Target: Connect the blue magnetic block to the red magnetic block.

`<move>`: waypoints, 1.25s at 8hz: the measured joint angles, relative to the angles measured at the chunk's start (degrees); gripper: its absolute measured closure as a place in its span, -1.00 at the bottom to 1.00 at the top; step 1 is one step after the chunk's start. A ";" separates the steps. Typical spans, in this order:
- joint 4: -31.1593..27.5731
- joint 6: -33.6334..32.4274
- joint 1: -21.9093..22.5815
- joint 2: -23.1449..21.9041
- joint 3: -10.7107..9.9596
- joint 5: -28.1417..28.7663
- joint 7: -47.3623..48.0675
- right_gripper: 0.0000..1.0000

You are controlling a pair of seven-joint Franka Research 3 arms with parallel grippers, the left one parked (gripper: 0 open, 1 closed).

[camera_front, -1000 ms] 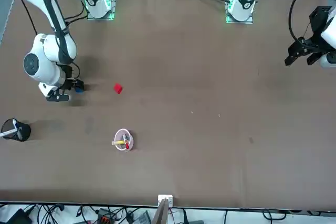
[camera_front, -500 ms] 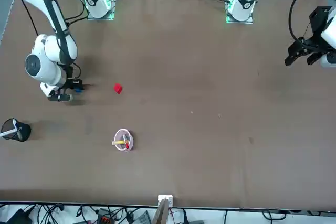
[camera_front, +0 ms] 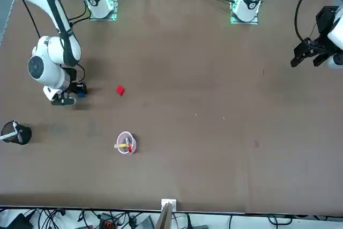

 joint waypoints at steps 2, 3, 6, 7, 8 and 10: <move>0.99 0.00 1.18 0.12 1.04 0.12 1.11 0.07; 1.40 0.00 1.26 0.58 1.55 0.13 1.89 0.07; 2.70 0.09 1.76 2.77 2.49 0.16 3.09 0.07; 3.11 0.07 1.90 3.11 2.49 0.16 3.24 0.07; 3.39 0.07 1.91 3.31 2.49 0.16 3.27 0.03; 4.05 -0.04 1.97 3.52 2.49 0.16 3.27 -0.59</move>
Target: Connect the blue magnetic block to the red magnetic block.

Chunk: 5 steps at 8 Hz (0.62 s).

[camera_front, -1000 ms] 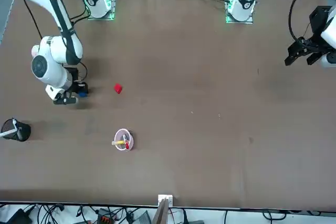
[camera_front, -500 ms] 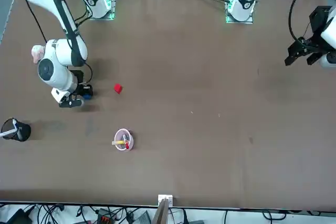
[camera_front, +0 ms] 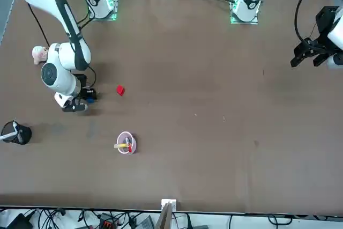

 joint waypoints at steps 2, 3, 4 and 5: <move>1.19 -2.06 0.78 -1.58 0.10 0.00 0.00 -1.00; 1.52 -3.55 2.11 -3.44 0.21 0.00 0.00 -1.00; 1.59 -4.57 3.71 -5.48 0.34 0.01 0.00 -1.00; 1.60 -5.28 5.83 -7.05 0.44 0.17 1.71 -1.00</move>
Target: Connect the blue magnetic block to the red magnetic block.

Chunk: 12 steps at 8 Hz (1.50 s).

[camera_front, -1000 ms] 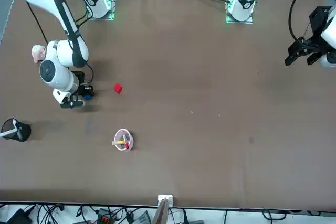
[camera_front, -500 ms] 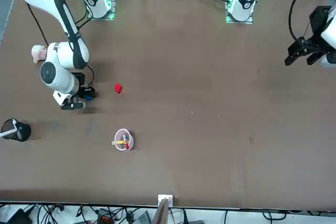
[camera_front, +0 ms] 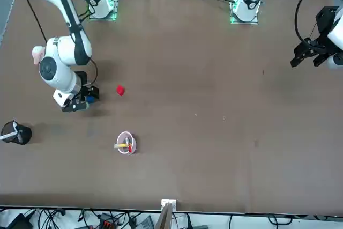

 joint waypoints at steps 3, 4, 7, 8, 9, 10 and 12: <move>-0.07 -0.46 8.18 -0.13 0.18 0.02 10.67 -1.00; -0.08 -0.46 10.42 0.41 0.21 -0.05 11.11 -1.00; -0.13 -0.46 13.83 1.15 0.22 -1.09 -1.08 -1.00; -0.16 -0.33 14.08 1.28 0.20 -2.56 -5.92 -1.00; -0.23 -0.05 14.47 1.51 0.19 -4.61 -9.20 -1.00; -0.62 0.68 15.19 1.89 0.19 -6.65 -10.65 -1.00; -1.79 3.64 16.68 2.99 0.21 -8.31 -11.94 -1.00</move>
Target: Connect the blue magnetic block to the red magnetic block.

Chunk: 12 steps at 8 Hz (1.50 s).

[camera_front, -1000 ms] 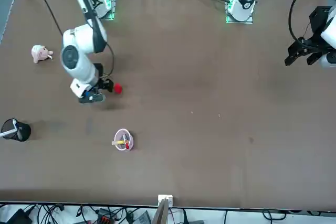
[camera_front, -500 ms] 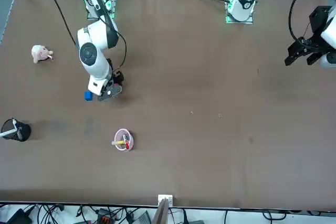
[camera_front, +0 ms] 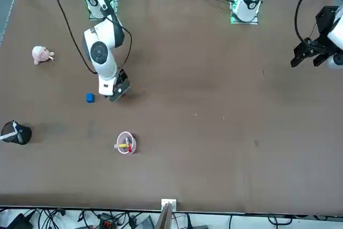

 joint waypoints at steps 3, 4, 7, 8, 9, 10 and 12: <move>-0.36 1.72 1.03 1.78 -0.02 -0.05 -0.43 -1.00; -0.36 1.79 1.02 2.07 -0.12 -0.06 -0.52 -1.00; -0.36 1.96 0.96 2.25 -0.40 -0.16 -1.71 -1.00; -0.36 1.97 0.81 2.32 -0.54 -0.16 -2.97 -1.00; -0.36 1.97 0.57 2.50 -0.77 -0.16 -3.89 -0.98; -0.38 1.99 0.44 2.80 -0.97 -0.16 -4.37 -0.98; -0.39 2.58 0.37 3.74 -1.00 -0.16 -4.42 -0.93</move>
